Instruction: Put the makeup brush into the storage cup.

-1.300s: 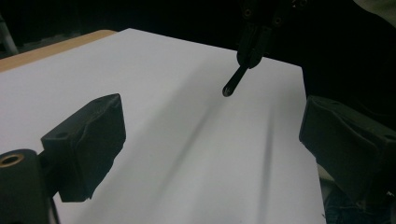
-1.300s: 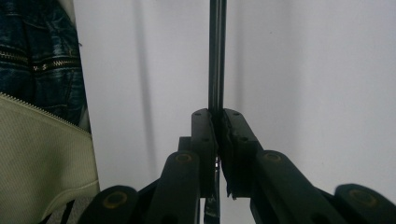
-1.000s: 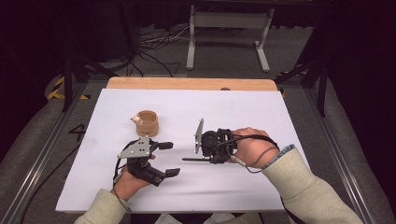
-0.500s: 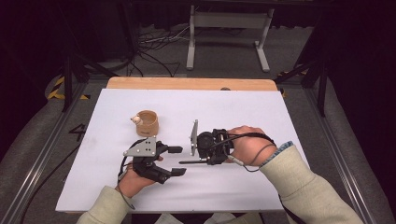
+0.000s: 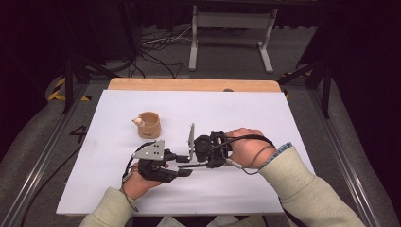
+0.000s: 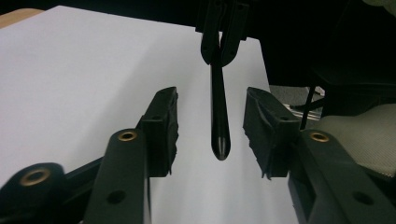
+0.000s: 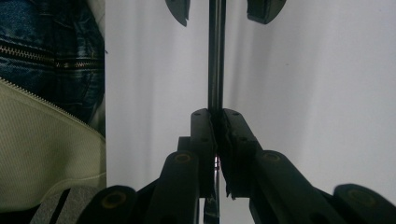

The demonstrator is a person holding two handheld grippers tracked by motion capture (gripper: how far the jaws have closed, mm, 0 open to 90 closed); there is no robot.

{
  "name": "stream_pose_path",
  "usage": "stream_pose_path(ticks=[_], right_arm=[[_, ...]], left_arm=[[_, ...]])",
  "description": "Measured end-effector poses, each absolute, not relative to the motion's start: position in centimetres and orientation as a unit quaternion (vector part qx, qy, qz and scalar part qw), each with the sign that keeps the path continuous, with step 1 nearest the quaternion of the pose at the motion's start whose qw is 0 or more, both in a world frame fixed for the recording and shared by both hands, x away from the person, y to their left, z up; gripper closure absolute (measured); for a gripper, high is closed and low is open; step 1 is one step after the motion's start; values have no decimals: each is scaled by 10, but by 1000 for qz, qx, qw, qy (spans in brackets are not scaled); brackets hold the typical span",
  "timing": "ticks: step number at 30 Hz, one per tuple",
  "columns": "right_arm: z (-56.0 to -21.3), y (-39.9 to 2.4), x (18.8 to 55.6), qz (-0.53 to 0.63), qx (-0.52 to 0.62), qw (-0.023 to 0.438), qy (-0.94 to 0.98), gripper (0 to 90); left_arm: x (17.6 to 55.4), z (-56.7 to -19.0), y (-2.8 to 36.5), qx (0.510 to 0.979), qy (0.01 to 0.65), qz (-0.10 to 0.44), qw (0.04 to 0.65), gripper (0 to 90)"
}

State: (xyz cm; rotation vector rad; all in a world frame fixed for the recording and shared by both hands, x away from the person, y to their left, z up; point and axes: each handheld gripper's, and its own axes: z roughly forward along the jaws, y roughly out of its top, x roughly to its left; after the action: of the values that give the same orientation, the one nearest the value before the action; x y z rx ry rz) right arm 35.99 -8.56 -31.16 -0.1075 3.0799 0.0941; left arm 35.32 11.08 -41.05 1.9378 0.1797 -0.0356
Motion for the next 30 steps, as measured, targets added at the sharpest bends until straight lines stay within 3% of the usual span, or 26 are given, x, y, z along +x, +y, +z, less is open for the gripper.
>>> stream_pose_path(ticks=[15, 30], right_arm=[[-314, -81, 359, 29, -36, 28, 999, 844], [-315, -85, 360, 43, -34, 24, 998, 829]], left_arm=[[352, -413, 107, 840, 60, -14, 539, 814], [350, -412, 108, 841, 53, -6, 539, 831]])
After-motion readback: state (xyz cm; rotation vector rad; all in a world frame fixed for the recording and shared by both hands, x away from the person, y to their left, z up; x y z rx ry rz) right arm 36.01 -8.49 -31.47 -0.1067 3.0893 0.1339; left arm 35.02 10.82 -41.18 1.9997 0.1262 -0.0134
